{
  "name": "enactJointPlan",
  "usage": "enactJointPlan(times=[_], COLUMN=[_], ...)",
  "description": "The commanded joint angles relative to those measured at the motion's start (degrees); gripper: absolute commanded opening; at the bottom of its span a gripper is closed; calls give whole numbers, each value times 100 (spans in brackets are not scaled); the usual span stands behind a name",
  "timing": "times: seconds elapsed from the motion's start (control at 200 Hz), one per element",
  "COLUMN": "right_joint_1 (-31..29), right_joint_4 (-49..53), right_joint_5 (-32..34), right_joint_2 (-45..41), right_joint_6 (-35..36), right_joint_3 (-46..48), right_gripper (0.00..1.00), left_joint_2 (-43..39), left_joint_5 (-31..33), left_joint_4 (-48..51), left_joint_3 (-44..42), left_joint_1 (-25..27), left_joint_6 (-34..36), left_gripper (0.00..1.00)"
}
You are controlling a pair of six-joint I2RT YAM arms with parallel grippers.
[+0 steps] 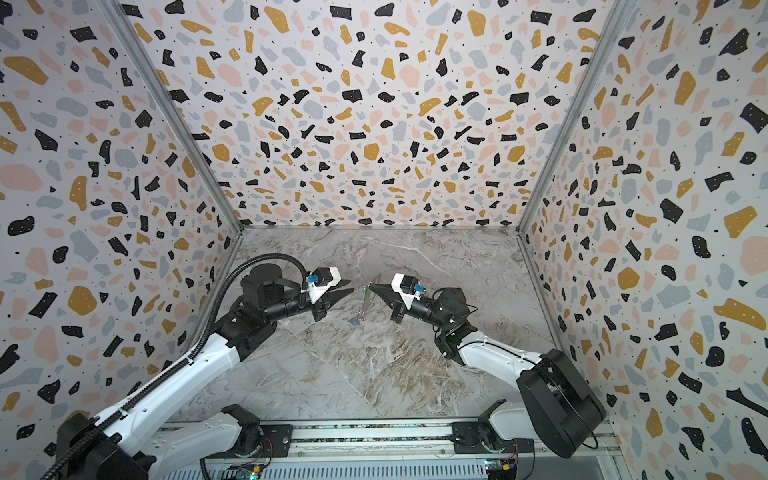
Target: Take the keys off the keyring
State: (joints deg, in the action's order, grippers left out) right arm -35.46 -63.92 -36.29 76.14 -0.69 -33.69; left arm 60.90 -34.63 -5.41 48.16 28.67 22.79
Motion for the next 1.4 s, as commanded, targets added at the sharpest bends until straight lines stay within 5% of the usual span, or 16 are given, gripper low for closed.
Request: enactJointPlan(times=[0.0,0.365,0.856,1.397], right_joint_1=[30,24,-42,-86], right_joint_4=[-403,-437,-365,-414], right_joint_5=[-300,-526,-686,-738], right_joint_2=[-92,-64,63,93], right_joint_6=[-98,-184,-208,-107], right_joint_3=[10,-40,-181,-216], right_gripper=[0,0,0,0], left_joint_2=[-57,407,467,563], left_joint_5=[-475,-1329,-1418,-1553], left_joint_4=[-519,-843,-848,-650], left_joint_3=[33,304,273,299], left_joint_1=[-19,-14,-19,-17], left_joint_6=[-246,-556,-536,-424], left_gripper=[23,23,21,8])
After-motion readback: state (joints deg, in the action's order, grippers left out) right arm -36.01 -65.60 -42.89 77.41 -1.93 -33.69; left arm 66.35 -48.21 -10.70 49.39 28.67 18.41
